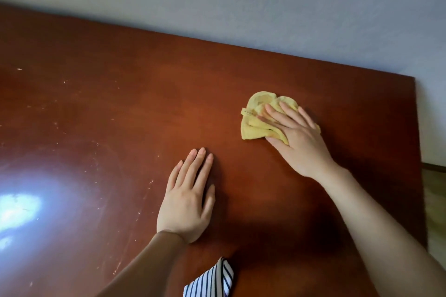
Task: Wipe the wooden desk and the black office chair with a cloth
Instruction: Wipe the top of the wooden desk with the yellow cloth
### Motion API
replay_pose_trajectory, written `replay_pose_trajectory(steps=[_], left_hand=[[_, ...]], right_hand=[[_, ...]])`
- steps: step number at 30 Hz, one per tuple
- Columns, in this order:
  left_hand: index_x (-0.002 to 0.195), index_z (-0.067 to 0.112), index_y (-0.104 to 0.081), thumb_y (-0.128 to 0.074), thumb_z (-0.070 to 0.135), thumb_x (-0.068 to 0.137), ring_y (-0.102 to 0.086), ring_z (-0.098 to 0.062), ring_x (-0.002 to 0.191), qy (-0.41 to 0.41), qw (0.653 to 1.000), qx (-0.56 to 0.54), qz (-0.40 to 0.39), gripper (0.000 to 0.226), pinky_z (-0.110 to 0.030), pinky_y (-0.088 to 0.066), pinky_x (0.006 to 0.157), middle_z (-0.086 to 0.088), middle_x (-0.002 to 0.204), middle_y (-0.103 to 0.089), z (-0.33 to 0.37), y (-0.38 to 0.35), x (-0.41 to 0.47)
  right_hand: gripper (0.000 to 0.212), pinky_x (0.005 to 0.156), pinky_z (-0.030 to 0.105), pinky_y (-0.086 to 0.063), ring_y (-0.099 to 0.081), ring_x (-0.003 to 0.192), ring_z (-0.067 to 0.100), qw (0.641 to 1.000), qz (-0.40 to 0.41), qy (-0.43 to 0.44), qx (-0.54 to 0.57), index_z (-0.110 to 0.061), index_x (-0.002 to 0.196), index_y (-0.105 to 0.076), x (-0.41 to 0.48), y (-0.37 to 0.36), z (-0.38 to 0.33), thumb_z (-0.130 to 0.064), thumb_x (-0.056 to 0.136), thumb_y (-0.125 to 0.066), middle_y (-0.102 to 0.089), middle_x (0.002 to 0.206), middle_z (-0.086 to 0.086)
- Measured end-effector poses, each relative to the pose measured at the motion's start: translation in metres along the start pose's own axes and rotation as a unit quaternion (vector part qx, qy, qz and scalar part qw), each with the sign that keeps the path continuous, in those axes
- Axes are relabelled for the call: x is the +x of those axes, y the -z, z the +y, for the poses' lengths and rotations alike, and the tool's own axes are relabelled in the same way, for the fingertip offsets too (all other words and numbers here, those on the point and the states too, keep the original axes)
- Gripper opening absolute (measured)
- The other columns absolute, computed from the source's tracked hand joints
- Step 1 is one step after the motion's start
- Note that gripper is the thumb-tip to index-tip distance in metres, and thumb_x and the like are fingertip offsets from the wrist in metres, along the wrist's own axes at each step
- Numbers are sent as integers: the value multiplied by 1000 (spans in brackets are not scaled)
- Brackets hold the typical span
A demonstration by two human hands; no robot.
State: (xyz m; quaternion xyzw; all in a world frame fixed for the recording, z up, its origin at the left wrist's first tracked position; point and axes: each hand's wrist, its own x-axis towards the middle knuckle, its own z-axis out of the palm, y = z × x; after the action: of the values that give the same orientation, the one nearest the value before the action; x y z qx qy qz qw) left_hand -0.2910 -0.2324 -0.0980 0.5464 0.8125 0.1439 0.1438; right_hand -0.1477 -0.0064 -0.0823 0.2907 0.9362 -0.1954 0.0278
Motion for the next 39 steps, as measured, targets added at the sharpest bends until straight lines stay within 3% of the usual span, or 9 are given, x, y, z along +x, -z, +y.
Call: replay_pose_trajectory(steps=[4, 9, 13, 18, 24, 34, 36, 39], left_hand=[[146, 13, -35, -33, 31, 94, -15, -15, 144, 0, 1000, -9, 7, 55, -32, -9, 117, -3, 152, -29, 2, 0, 0], [145, 12, -36, -34, 30, 93, -17, -16, 144, -1, 1000, -8, 8, 55, -32, -9, 117, -3, 152, -30, 2, 0, 1], [146, 12, -36, -35, 30, 92, -18, -17, 144, 0, 1000, -6, 4, 56, -32, -9, 117, -3, 152, -30, 3, 0, 1], [147, 13, -34, -37, 36, 92, -14, -15, 145, -2, 1000, -10, 1, 59, -31, -7, 118, -1, 154, -28, 3, 1, 1], [148, 14, -31, -36, 37, 92, -14, -15, 145, -2, 1000, -6, -6, 61, -32, -7, 118, -2, 154, -28, 1, 1, 2], [149, 15, -29, -31, 43, 93, -12, -14, 146, -4, 1000, 5, 4, 62, -31, -4, 118, -1, 155, -25, 3, 3, -2], [149, 16, -27, -30, 45, 94, -10, -13, 146, -4, 1000, 15, 3, 62, -29, -3, 119, -2, 156, -23, 3, 2, -2], [150, 16, -22, -28, 47, 95, -6, -14, 146, 0, 999, 36, -6, 64, -28, 0, 119, -2, 157, -20, 4, 1, -3]], right_hand=[[44, 117, 29, 4, -3, 140, -2, 996, 14, -86, -8, -42, 139, -17, -18, 19, 53, -52, 98, -28, -17, 151, -22], [52, 115, 29, 7, -1, 145, 7, 986, 34, -160, 0, -32, 148, -18, -3, 33, 85, -43, 100, -32, -15, 155, -16], [54, 116, 37, 7, 1, 146, 15, 970, 60, -236, 11, -29, 151, -16, 34, 36, 84, -45, 101, -27, -12, 158, -9], [52, 116, 46, 9, 7, 146, 22, 956, 61, -286, -15, -39, 148, -20, 73, 27, 57, -53, 98, -23, -5, 160, -8], [51, 114, 44, 11, 7, 146, 21, 981, 40, -188, -30, -43, 145, -28, 75, 5, 0, -56, 96, -26, -5, 159, -11], [47, 116, 37, 7, -4, 146, 16, 998, 15, -50, -31, -45, 142, -34, -24, -30, -60, -56, 96, -30, -21, 156, -13], [47, 117, 38, 2, -10, 146, 17, 999, 7, -33, -21, -41, 141, -38, -52, -32, -59, -53, 96, -31, -27, 154, -12], [47, 116, 46, -19, -27, 142, 21, 999, 31, -32, -2, -34, 136, -49, -102, -38, -54, -49, 94, -35, -42, 146, -8]])
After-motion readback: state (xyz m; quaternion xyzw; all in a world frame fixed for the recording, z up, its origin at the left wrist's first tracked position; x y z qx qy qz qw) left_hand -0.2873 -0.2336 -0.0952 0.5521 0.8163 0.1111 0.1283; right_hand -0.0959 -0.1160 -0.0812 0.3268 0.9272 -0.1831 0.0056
